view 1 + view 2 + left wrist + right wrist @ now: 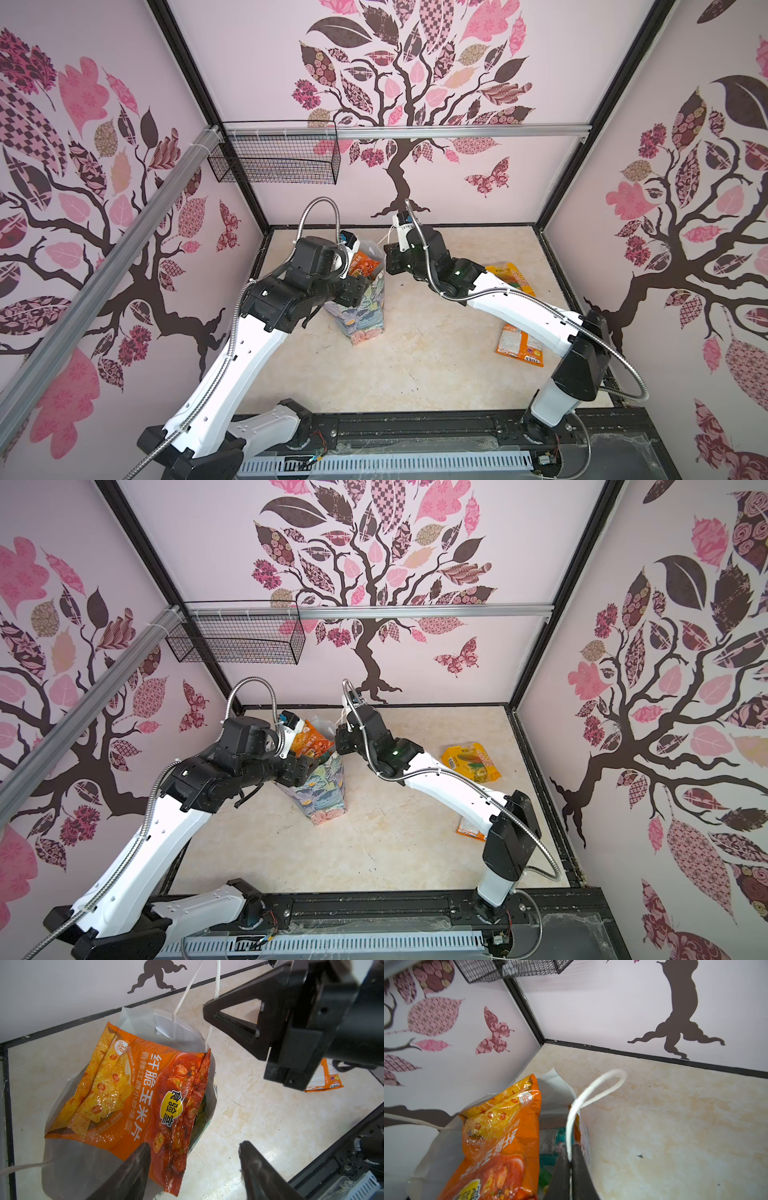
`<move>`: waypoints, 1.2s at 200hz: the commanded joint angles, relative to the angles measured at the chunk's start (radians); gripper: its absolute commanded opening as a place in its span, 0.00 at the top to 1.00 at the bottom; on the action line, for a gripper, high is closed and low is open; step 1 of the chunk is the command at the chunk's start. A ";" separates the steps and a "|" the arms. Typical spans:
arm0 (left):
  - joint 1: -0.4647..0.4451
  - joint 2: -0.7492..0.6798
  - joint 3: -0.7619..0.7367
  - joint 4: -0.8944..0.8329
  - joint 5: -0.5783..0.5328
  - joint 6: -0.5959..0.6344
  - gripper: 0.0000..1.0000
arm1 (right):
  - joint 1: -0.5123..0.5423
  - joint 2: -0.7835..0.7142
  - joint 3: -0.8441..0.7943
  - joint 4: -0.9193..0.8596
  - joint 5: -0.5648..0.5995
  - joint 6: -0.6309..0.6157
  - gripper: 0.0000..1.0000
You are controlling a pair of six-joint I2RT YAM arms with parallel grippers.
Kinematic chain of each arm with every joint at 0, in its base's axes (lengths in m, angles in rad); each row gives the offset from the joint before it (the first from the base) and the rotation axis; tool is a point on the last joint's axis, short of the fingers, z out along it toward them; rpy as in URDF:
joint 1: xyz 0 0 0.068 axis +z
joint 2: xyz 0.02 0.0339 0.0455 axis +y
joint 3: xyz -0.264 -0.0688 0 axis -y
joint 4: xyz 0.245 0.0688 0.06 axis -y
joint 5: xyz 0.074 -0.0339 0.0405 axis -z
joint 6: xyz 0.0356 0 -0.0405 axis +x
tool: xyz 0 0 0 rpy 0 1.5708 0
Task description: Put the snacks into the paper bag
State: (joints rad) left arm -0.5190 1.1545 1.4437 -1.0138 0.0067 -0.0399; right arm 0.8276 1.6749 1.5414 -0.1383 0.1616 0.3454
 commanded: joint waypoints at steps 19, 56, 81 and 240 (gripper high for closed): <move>-0.015 0.047 -0.026 0.037 -0.077 0.079 0.29 | -0.013 -0.084 -0.040 0.075 -0.050 0.017 1.00; -0.016 0.049 -0.034 0.117 -0.125 0.068 0.38 | -0.012 -0.091 -0.054 0.077 -0.066 0.016 1.00; -0.016 0.048 -0.064 0.203 -0.111 0.063 0.39 | -0.013 -0.096 -0.066 0.085 -0.078 0.016 1.00; -0.014 0.200 0.288 -0.338 -0.248 -0.112 0.29 | -0.013 -0.186 -0.170 0.130 -0.100 0.007 1.00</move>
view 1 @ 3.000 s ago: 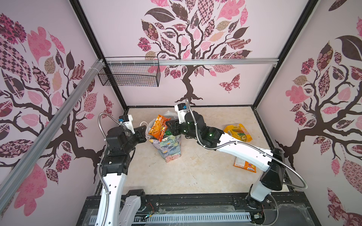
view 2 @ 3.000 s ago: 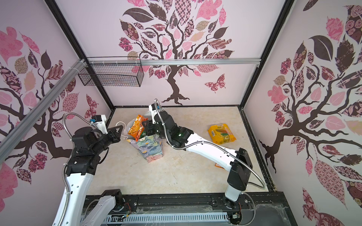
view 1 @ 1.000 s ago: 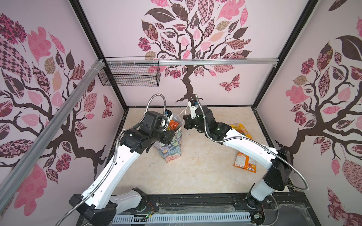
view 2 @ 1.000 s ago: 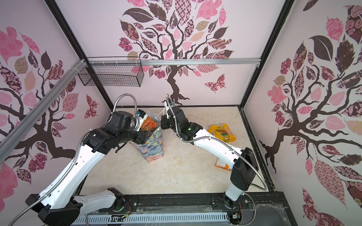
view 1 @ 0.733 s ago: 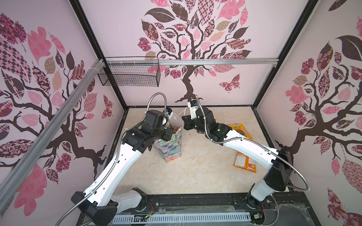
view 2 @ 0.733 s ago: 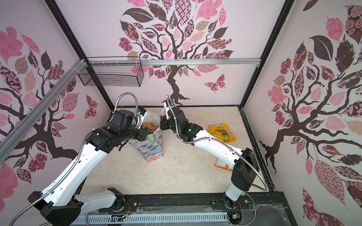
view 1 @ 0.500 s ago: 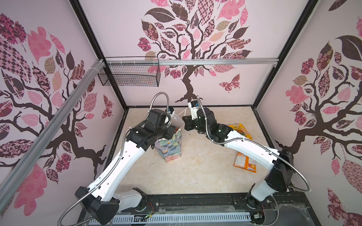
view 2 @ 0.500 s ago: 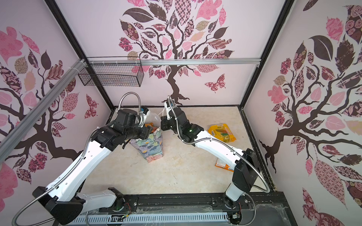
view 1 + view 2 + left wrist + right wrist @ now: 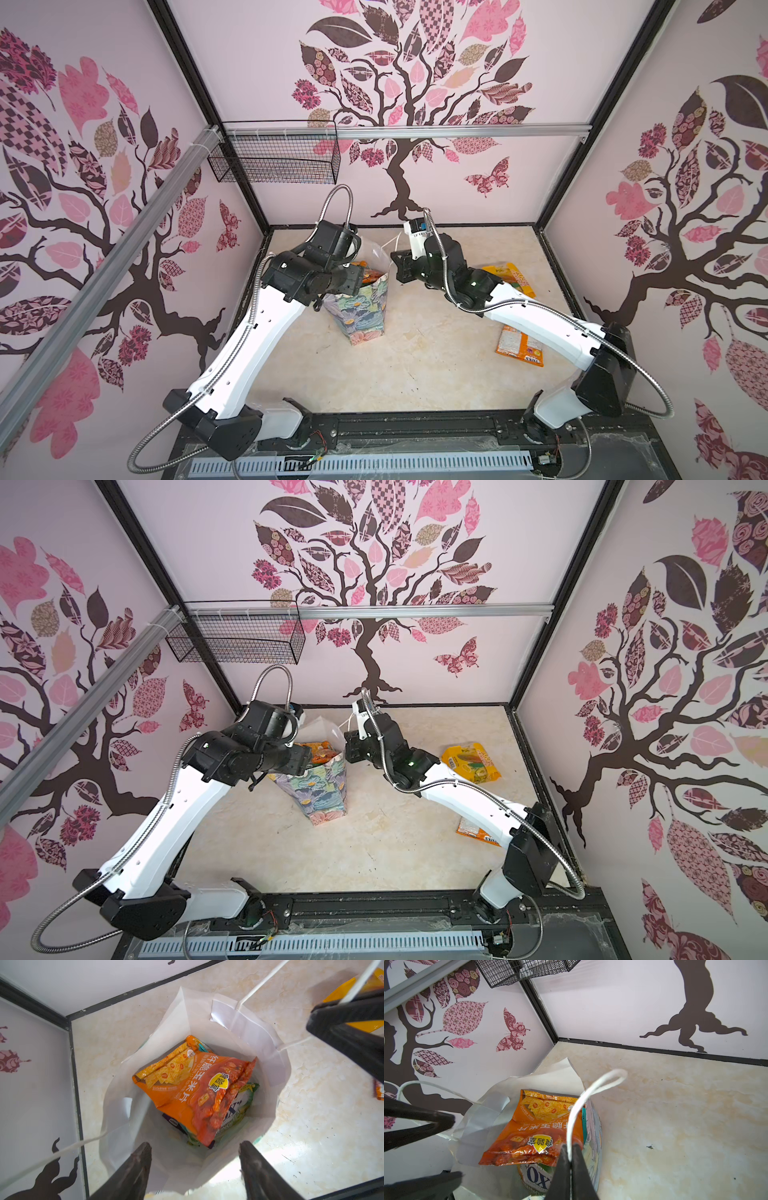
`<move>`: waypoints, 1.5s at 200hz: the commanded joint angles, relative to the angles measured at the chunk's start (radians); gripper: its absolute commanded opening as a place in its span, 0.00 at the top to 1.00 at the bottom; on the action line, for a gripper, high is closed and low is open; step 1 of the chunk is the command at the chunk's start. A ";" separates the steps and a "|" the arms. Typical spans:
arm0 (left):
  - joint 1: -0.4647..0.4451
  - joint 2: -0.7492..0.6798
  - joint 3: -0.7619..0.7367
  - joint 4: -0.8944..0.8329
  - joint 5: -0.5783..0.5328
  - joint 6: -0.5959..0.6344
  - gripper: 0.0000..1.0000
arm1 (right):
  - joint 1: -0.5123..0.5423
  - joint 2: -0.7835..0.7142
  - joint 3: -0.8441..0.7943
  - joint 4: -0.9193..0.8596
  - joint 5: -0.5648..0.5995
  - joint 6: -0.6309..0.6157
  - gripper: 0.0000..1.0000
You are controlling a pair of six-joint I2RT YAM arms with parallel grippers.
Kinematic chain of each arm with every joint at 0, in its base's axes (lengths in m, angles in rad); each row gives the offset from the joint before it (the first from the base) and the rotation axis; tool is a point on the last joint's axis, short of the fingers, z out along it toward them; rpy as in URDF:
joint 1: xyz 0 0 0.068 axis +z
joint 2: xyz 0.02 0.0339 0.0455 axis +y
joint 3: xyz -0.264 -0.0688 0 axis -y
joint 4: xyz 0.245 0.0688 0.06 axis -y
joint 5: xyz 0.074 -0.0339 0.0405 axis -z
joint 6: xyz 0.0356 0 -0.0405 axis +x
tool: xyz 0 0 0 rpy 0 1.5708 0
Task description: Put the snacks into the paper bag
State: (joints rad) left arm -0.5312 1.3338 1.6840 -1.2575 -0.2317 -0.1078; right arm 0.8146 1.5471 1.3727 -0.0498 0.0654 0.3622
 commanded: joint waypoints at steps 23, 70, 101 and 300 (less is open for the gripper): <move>-0.001 0.049 0.051 -0.106 -0.013 -0.045 0.29 | 0.000 -0.062 -0.005 0.044 -0.007 -0.010 1.00; 0.007 0.115 0.021 -0.060 0.028 -0.030 0.35 | -0.001 -0.075 -0.019 0.050 0.001 -0.014 1.00; 0.047 0.139 -0.024 0.014 0.114 -0.029 0.46 | 0.001 -0.081 -0.031 0.058 0.001 -0.017 1.00; 0.118 0.287 0.309 0.007 0.138 0.004 1.00 | -0.001 -0.118 -0.073 0.077 0.007 -0.020 1.00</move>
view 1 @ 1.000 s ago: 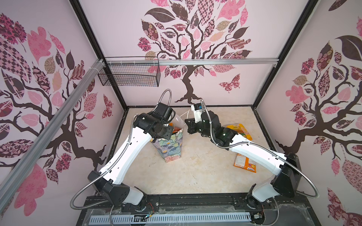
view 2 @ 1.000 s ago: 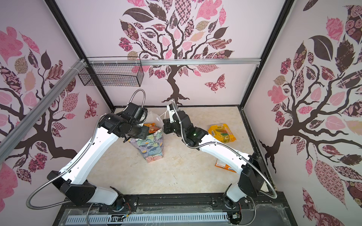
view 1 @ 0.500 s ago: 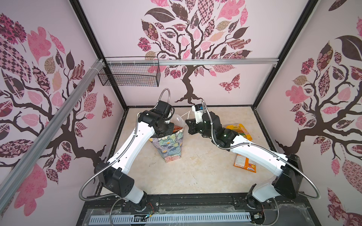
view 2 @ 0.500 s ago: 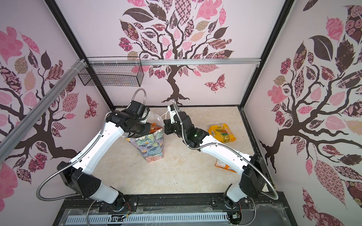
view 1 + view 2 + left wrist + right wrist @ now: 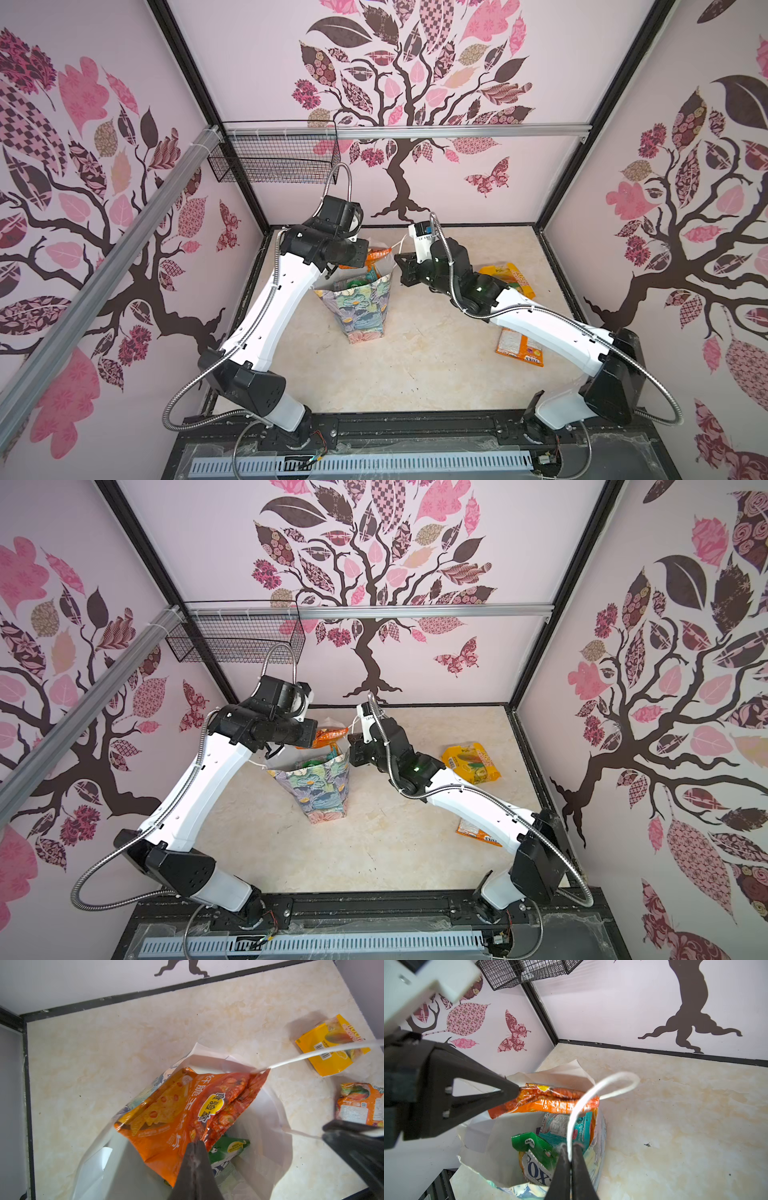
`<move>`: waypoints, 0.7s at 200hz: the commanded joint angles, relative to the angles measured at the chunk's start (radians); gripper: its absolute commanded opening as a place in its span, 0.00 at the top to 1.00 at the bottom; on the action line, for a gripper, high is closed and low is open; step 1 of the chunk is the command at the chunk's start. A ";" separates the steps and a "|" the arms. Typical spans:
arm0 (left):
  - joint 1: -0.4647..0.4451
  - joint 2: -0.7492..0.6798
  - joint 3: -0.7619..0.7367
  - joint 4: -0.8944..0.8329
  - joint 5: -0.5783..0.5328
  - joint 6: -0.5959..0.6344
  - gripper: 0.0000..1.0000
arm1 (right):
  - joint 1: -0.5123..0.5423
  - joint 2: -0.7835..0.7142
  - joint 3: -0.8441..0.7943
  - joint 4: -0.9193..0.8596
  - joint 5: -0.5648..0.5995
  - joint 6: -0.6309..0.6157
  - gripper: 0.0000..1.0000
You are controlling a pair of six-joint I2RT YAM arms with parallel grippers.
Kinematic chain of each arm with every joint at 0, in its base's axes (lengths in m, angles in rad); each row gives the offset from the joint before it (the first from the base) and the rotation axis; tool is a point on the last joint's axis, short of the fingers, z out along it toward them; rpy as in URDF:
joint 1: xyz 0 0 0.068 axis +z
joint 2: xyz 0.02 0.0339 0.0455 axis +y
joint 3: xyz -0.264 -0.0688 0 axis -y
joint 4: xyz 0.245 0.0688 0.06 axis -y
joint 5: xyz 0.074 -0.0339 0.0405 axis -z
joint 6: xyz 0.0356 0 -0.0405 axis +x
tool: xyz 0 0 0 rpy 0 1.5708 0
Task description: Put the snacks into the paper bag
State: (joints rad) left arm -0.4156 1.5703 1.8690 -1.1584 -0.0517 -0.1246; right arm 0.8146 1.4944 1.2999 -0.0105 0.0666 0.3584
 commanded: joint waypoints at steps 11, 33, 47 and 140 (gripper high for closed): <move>0.001 0.085 0.167 -0.171 -0.055 0.025 1.00 | 0.000 -0.064 0.004 0.039 0.006 -0.015 1.00; 0.002 0.113 0.176 -0.225 -0.051 0.037 1.00 | -0.001 -0.058 0.006 0.041 -0.003 -0.012 1.00; 0.002 0.120 0.151 -0.220 -0.055 0.045 1.00 | 0.000 -0.057 0.007 0.044 -0.011 -0.010 1.00; -0.012 0.150 -0.045 -0.076 -0.121 0.055 0.80 | -0.001 -0.066 -0.003 0.048 -0.001 -0.009 1.00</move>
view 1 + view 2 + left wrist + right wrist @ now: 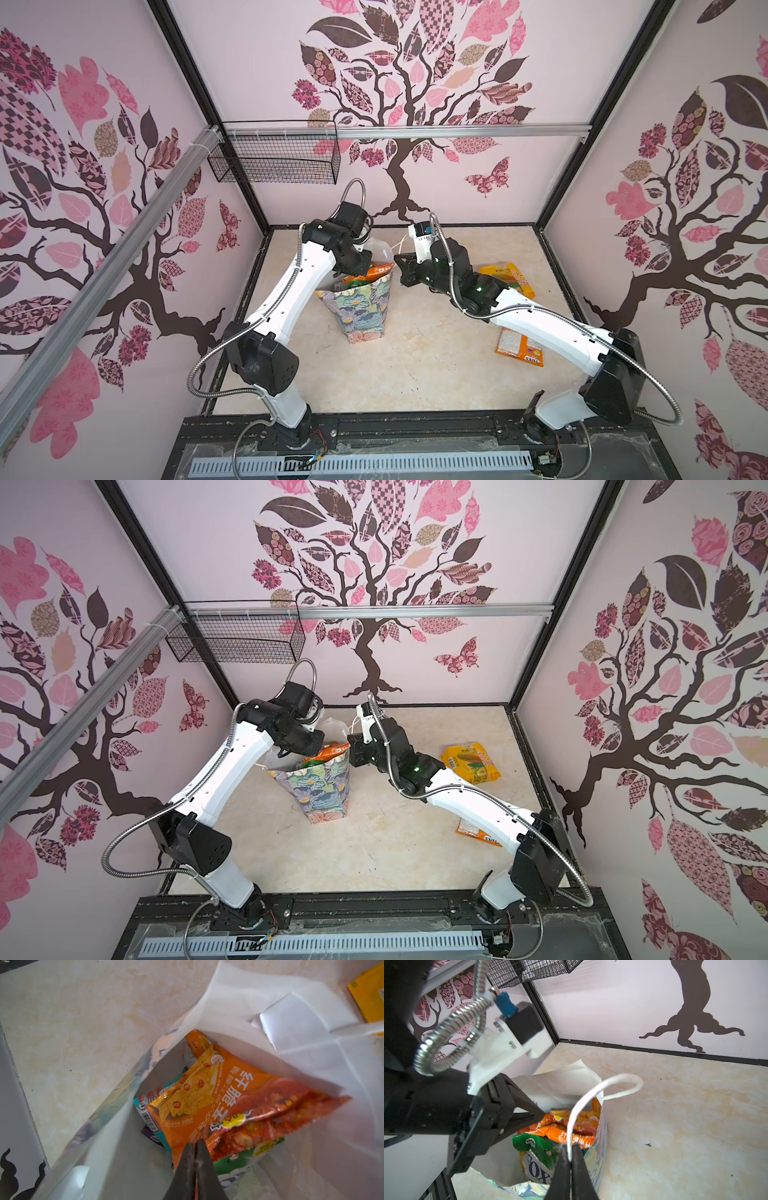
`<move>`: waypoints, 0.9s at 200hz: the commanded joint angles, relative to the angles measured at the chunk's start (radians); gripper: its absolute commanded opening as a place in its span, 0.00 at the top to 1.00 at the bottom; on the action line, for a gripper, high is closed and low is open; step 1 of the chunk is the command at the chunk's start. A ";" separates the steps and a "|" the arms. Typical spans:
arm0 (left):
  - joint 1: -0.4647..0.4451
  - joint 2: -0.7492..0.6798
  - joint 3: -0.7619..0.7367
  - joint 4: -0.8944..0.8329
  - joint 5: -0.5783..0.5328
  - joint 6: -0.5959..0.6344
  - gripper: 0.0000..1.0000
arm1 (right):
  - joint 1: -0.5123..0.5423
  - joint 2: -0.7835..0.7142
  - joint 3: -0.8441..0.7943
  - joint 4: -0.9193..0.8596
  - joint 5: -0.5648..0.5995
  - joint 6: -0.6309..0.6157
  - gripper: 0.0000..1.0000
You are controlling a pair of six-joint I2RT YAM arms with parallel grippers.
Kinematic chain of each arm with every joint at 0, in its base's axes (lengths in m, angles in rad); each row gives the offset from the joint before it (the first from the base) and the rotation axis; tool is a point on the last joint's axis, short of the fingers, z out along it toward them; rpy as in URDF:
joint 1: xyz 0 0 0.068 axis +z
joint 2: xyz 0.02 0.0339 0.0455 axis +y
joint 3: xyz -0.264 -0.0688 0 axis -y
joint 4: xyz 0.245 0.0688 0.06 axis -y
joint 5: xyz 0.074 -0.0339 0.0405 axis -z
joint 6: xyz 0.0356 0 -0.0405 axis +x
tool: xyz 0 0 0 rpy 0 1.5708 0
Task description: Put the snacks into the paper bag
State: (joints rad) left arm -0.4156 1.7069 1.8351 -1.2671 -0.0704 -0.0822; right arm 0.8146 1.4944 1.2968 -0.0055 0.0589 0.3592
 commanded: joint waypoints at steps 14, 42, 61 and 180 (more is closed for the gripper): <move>-0.012 0.015 0.008 -0.002 -0.167 0.017 0.66 | 0.000 -0.068 -0.005 0.044 0.011 -0.011 0.98; -0.020 -0.053 0.029 0.005 -0.060 0.025 0.42 | 0.000 -0.068 -0.006 0.051 0.007 -0.008 0.94; -0.045 -0.097 0.066 0.005 -0.002 0.017 0.27 | 0.001 -0.063 -0.003 0.053 0.001 -0.005 0.93; 0.338 -0.590 -0.143 0.111 -0.032 -0.051 0.02 | 0.001 -0.168 -0.015 -0.028 -0.098 -0.009 0.32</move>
State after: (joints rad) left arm -0.1890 1.1915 1.8294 -1.2396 -0.2119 -0.1089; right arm 0.8146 1.4296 1.2884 -0.0116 -0.0219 0.3569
